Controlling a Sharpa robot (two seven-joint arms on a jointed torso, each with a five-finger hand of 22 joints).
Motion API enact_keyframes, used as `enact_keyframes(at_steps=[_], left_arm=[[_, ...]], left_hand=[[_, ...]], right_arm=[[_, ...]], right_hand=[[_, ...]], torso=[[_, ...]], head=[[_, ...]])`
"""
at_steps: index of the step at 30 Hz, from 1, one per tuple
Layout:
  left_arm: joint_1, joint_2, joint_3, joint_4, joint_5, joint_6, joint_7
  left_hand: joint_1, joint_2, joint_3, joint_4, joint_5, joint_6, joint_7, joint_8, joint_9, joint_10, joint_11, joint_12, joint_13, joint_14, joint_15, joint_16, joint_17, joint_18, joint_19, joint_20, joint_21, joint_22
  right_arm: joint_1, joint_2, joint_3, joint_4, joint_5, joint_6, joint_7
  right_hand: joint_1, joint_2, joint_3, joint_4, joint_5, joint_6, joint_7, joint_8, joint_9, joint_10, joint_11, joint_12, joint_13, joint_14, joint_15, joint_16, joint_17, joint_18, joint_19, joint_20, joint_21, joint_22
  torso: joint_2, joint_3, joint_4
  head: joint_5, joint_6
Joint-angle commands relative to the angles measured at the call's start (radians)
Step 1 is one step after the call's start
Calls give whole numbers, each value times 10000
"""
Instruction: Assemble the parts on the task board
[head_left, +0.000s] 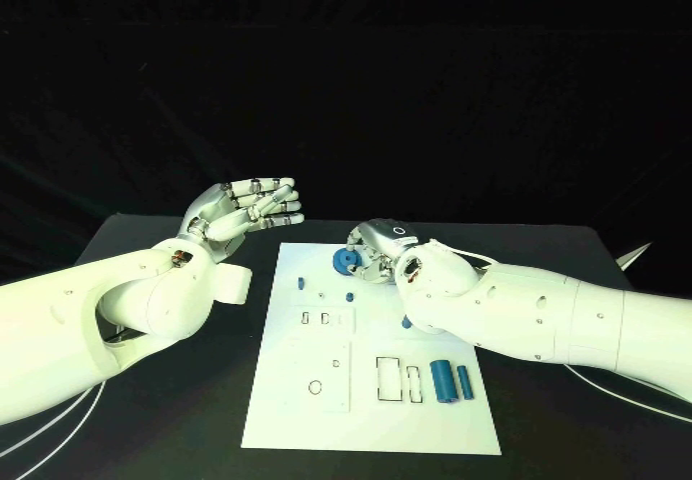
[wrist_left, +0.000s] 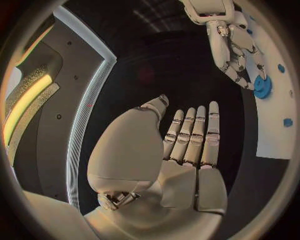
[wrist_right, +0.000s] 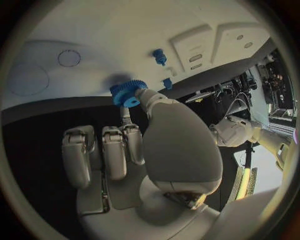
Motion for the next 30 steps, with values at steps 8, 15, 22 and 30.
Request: enact_keyframes(at_steps=[8,15,22,30], left_arm=[[13,37,8,4,-42,187,49],[13,39,8,-7,-42,185,45],[14,42,8,-14,-42,184,42],[14,36,8,-16,-42,186,34]], left_hand=[[44,-25,33,-1,-67,-5,487,38,-4,54,38,-65,-9,-74,-26,-41,16,117,81,-5,45,-16],[44,-25,33,-1,-67,-5,487,38,-4,54,38,-65,-9,-74,-26,-41,16,117,81,-5,45,-16],[44,-25,33,-1,-67,-5,487,38,-4,54,38,-65,-9,-74,-26,-41,16,117,81,-5,45,-16],[44,-25,33,-1,-67,-5,487,38,-4,54,38,-65,-9,-74,-26,-41,16,117,81,-5,45,-16]], right_arm=[[-79,184,-28,-130,10,419,27],[-124,233,-41,-204,39,478,39],[-138,274,-46,-258,46,524,24],[-142,313,-48,-254,53,535,21]], right_hand=[[-49,102,69,17,-38,135,-106,20,26,102,10,38,1425,1031,-35,33,2504,-53,1041,-46,14,2587],[-107,74,92,8,-71,126,-100,11,22,103,17,38,1429,1031,-29,32,2502,-51,1036,-42,7,2578],[-169,46,120,-2,-99,92,-86,-14,10,93,28,27,1422,1032,-21,35,2510,-51,1037,-36,9,2581],[-317,-36,176,-28,-139,-38,-32,-103,-30,24,73,-45,1359,1033,14,37,2515,-45,1026,-11,-12,2558]], torso=[[-5,3,9],[-6,1,-4],[-10,0,4],[-3,9,-1]], head=[[15,-25],[32,-44],[41,-44],[60,-49]])
